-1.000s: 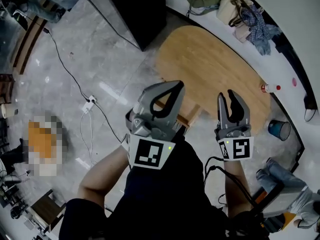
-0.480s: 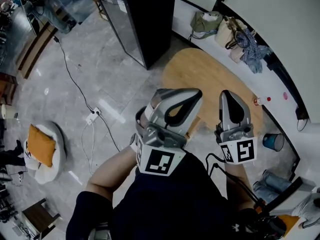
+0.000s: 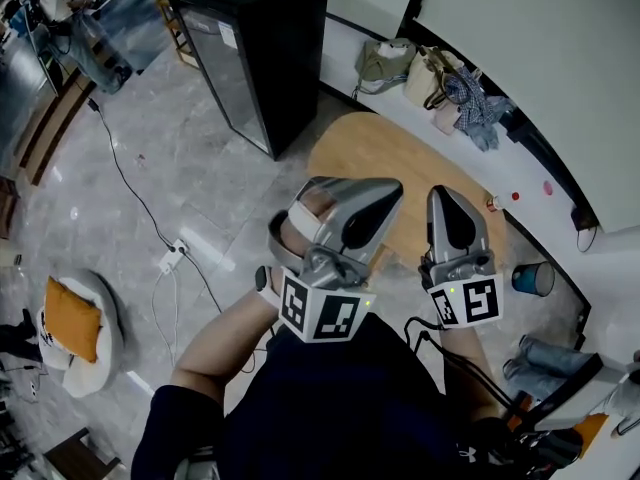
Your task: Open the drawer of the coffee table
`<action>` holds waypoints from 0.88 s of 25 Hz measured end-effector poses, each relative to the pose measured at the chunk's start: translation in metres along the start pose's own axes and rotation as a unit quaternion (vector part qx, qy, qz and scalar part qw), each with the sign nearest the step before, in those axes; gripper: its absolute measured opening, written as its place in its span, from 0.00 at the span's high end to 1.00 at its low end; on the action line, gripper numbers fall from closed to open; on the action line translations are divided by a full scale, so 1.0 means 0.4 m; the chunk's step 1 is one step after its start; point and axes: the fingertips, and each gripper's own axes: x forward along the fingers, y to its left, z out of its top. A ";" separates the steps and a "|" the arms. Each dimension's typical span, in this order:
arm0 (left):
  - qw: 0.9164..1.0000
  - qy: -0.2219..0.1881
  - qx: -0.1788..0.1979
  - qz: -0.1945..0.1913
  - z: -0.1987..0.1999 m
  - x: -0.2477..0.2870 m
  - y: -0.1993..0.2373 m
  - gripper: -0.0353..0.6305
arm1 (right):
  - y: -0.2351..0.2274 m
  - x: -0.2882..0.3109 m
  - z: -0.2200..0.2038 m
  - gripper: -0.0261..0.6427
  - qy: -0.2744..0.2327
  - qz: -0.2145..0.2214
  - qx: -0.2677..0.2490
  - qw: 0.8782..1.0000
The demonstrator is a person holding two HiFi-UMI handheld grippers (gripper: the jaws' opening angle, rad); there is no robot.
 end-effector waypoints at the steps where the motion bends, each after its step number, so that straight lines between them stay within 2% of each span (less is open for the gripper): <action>1: 1.000 0.000 -0.001 -0.002 -0.001 0.003 0.000 0.94 | 0.000 -0.001 0.003 0.96 0.000 -0.004 -0.003 1.000; 9: 1.000 -0.002 0.003 -0.017 -0.011 0.017 -0.007 0.94 | 0.001 -0.003 0.006 0.96 0.006 -0.016 -0.010 1.000; 22: 1.000 0.000 0.016 -0.025 -0.026 0.026 -0.012 0.94 | 0.003 0.010 -0.008 0.96 0.012 -0.008 -0.010 1.000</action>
